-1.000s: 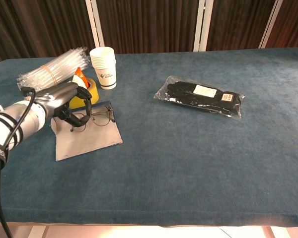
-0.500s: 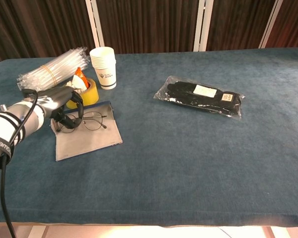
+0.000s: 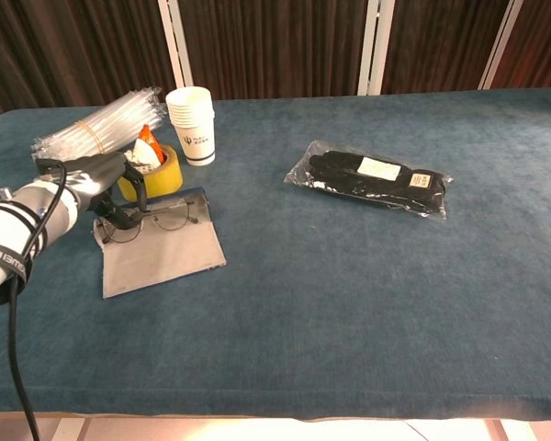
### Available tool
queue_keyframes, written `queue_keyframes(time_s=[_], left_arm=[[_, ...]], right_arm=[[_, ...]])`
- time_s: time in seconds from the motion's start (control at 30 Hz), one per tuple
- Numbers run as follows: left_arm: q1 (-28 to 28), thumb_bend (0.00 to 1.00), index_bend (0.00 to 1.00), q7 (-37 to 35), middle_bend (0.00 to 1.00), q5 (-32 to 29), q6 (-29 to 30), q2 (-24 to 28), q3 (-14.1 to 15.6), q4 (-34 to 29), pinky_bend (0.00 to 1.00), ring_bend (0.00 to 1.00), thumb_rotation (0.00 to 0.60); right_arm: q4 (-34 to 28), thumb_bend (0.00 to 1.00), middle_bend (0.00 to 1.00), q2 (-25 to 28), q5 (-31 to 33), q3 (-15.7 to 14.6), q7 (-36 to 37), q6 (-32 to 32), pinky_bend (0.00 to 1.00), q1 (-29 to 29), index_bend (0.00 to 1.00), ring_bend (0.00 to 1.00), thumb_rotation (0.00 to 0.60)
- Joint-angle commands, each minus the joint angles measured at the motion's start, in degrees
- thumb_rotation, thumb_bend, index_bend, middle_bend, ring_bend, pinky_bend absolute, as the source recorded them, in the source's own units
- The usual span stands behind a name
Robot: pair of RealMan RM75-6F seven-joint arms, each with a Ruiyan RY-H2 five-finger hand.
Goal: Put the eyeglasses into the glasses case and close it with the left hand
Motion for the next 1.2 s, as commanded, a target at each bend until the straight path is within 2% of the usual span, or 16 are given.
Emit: queue_keyframes(time_s=[0.03,0.2,0.33,0.47,0.6,0.7,0.83,0.97,1.2], left_arm=[[-0.01,0.38,0.43,-0.5,0.16,0.72,0.28,-0.26,0.16,0.61,0.08,0.05,0.6],[0.26,0.36,0.29,-1.16,0.15,1.86,0.65,-0.03,0.52,0.32,0.08,0.05,0.6],[1.43,0.36,0.29,-4.05,0.15,6.58,2.73,0.81,1.65,-2.15,0.08,0.05,0.6],[3.66,0.34,0.34,-8.49,0.14,13.93,4.58,3.34,4.66,-8.51,0.09,0.05,0.6],[5.06,0.33,0.33,-9.73,0.05,16.61,3.2,6.91,7.48,-15.17,0.03,0.0,0.6],[5.43,0.31,0.28,-8.47,0.0,17.02,2.51,8.54,8.94,-17.89,0.0,0.0,0.6],[5.83,0.3,0.28,-8.65,0.0,15.77,-0.09,10.02,10.57,-20.4,0.0,0.0,0.6],[5.86,0.3,0.28,-7.85,0.0,14.65,-0.93,9.36,11.28,-18.95,0.0,0.0,0.599],[5.36,0.3,0.22,-7.09,0.0,11.5,-2.89,8.8,11.09,-16.77,0.0,0.0,0.579]], right_arm=[[-0.03,0.28,0.0,0.01,-0.02,0.01,-0.01,-0.06,0.0,0.04,0.0,0.0,0.6],[-0.05,0.28,0.0,-0.01,-0.12,-0.04,-0.03,-0.03,0.0,0.03,0.0,0.0,0.6],[-0.03,0.28,0.0,-0.04,-0.26,-0.09,-0.09,0.1,0.0,-0.03,0.0,0.0,0.6],[-0.1,0.28,0.0,-0.06,-0.37,-0.18,-0.2,-0.01,0.0,0.0,0.0,0.0,0.6],[-0.1,0.28,0.0,-0.05,-0.6,-0.28,-0.05,0.17,0.0,-0.09,0.0,0.0,0.6],[-0.11,0.28,0.0,-0.07,-0.84,-0.39,-0.11,0.28,0.0,-0.14,0.0,0.0,0.6],[-0.14,0.28,0.0,-0.08,-1.17,-0.59,-0.2,0.43,0.0,-0.24,0.0,0.0,0.6],[-0.12,0.28,0.0,-0.18,-1.42,-0.73,-0.47,0.4,0.0,-0.25,0.0,0.0,0.6],[0.18,0.28,0.0,-0.19,-1.72,-0.72,-0.1,0.57,0.0,-0.19,0.0,0.0,0.6]])
